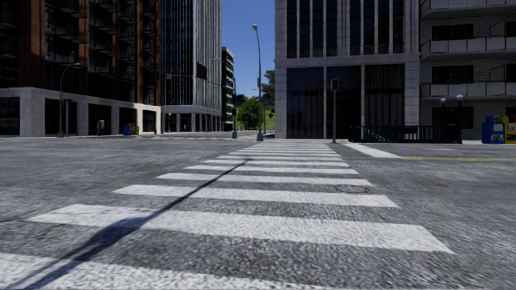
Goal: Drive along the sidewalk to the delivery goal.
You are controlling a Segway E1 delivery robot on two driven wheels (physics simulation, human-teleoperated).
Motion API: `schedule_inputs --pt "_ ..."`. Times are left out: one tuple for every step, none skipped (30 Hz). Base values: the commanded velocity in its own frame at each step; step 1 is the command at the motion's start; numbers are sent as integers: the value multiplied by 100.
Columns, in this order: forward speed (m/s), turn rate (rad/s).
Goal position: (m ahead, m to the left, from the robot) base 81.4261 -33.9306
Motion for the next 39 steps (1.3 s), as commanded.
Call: schedule_inputs --pt "200 0" --pt "200 -71" --pt "200 -92" --pt "200 -120" --pt "200 -120" --pt "200 -120" --pt "200 -120" --pt "200 -120" --pt "200 -120" --pt "200 0" --pt "200 0" --pt "200 0" --pt "200 0" --pt "200 0" --pt "200 0" --pt "200 0" --pt "200 0" --pt "200 0" --pt "200 0" --pt "200 0" --pt "200 0" --pt "200 0" --pt "200 0" --pt "200 0" --pt "200 0" --pt "200 0" --pt "200 0" --pt "200 0" --pt "200 0" --pt "200 -44" --pt "200 -87" --pt "200 -87" --pt "200 -100" --pt "200 -104" --pt "200 -95" --pt "200 -95" --pt "200 0" --pt "200 0" --pt "200 0"
